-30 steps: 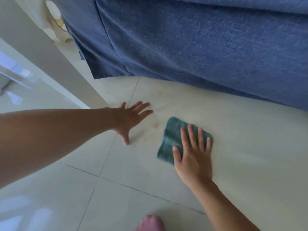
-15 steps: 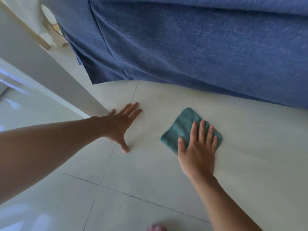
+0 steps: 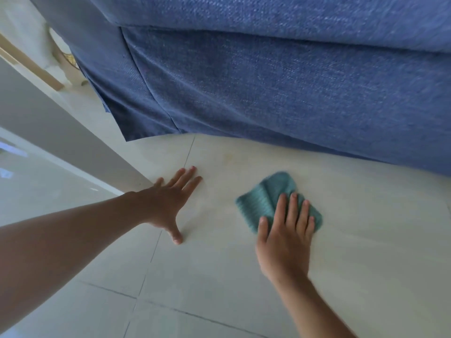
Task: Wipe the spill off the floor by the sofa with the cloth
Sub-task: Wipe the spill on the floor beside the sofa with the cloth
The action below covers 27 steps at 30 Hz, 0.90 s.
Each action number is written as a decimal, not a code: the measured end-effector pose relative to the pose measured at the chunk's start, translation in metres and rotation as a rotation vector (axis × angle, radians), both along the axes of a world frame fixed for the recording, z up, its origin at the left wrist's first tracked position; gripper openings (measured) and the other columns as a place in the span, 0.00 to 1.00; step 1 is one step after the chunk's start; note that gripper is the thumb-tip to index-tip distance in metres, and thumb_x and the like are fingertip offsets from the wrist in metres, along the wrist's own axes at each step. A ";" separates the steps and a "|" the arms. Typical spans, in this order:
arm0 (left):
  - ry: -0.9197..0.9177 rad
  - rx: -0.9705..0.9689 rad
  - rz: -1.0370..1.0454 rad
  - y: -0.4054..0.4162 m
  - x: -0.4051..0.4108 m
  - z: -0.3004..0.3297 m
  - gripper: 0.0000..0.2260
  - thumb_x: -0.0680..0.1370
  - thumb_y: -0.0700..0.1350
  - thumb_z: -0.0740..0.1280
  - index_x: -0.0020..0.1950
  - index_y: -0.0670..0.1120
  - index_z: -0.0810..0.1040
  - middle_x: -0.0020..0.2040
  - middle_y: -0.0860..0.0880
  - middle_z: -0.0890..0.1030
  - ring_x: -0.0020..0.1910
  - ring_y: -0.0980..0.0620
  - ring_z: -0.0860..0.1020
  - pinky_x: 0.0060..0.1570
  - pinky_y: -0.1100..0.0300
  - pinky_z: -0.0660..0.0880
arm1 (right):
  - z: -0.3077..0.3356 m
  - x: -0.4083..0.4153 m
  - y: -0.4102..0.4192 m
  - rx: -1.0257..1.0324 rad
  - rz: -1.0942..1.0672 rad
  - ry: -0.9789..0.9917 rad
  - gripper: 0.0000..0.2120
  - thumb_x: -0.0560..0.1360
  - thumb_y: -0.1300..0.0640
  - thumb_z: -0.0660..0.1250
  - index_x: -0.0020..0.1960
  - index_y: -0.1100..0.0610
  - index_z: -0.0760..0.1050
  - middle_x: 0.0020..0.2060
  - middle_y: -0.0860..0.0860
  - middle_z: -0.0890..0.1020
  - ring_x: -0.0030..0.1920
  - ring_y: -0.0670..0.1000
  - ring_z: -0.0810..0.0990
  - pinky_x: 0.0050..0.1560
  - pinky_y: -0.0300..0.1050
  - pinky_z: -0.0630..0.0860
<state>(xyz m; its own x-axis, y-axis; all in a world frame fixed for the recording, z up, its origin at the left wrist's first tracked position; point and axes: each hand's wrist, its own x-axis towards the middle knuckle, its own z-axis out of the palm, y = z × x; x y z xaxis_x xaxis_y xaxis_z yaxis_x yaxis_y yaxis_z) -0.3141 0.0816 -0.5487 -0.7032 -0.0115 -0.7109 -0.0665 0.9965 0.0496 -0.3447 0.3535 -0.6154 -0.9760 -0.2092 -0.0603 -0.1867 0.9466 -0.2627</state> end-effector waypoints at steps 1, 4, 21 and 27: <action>-0.005 0.000 0.006 0.000 -0.001 0.000 0.71 0.58 0.65 0.80 0.77 0.50 0.26 0.74 0.49 0.21 0.76 0.47 0.29 0.76 0.38 0.44 | 0.004 0.022 0.000 0.018 0.030 -0.013 0.33 0.78 0.45 0.55 0.78 0.61 0.63 0.79 0.61 0.63 0.79 0.66 0.58 0.76 0.66 0.55; -0.010 -0.007 0.020 -0.001 -0.004 0.000 0.73 0.55 0.64 0.81 0.76 0.51 0.25 0.74 0.50 0.21 0.76 0.47 0.28 0.75 0.37 0.42 | 0.007 0.057 -0.013 0.026 0.194 -0.039 0.34 0.75 0.46 0.58 0.77 0.60 0.65 0.79 0.60 0.63 0.79 0.66 0.58 0.76 0.68 0.55; -0.039 0.003 -0.010 -0.003 -0.003 -0.003 0.71 0.59 0.64 0.80 0.74 0.50 0.23 0.73 0.49 0.20 0.75 0.47 0.27 0.76 0.38 0.41 | -0.010 0.039 0.019 0.012 0.352 0.133 0.30 0.82 0.43 0.49 0.76 0.59 0.67 0.77 0.61 0.66 0.78 0.64 0.63 0.76 0.62 0.56; -0.024 0.019 0.021 -0.004 -0.003 -0.008 0.73 0.57 0.63 0.81 0.74 0.52 0.22 0.73 0.52 0.20 0.75 0.48 0.26 0.75 0.40 0.38 | -0.011 -0.055 -0.003 0.038 -0.100 0.105 0.31 0.79 0.45 0.52 0.76 0.61 0.67 0.77 0.60 0.66 0.78 0.67 0.60 0.77 0.65 0.54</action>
